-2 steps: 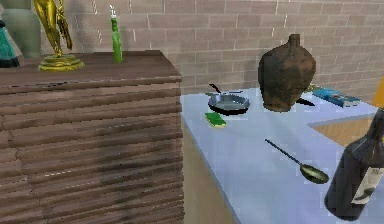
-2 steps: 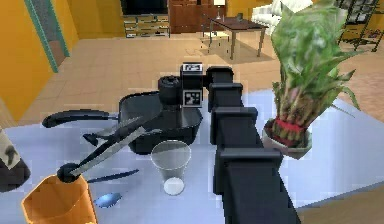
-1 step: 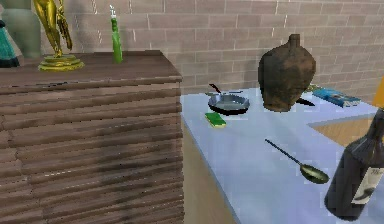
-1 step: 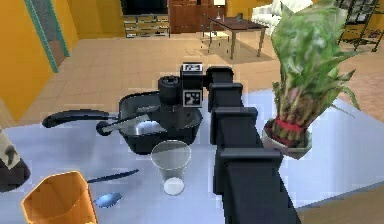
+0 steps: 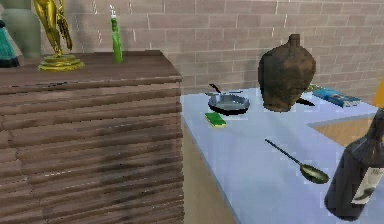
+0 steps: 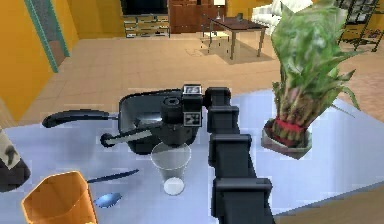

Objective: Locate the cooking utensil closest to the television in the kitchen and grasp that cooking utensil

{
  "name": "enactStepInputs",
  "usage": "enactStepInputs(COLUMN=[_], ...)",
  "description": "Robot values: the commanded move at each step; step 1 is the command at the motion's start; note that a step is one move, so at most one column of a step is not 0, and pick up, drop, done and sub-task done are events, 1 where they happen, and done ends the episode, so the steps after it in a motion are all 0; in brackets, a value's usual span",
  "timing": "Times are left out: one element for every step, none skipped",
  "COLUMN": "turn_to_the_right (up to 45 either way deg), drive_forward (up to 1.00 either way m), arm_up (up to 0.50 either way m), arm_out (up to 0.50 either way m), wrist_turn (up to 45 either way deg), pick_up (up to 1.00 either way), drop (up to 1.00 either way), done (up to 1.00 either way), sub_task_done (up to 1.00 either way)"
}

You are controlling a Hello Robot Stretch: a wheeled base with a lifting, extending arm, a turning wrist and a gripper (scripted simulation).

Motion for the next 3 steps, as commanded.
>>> enactStepInputs(turn_to_the_right=[0.0, 0.0, 0.0], drive_forward=[0.0, 0.0, 0.0], arm_up=[0.0, 0.04, 0.0], arm_out=[0.0, 0.0, 0.0], wrist_turn=[0.0, 0.0, 0.0], pick_up=[1.0, 0.0, 0.0], drop=[0.0, 0.0, 0.0], done=[0.0, 0.0, 1.0], sub_task_done=[0.0, 0.0, 0.0])
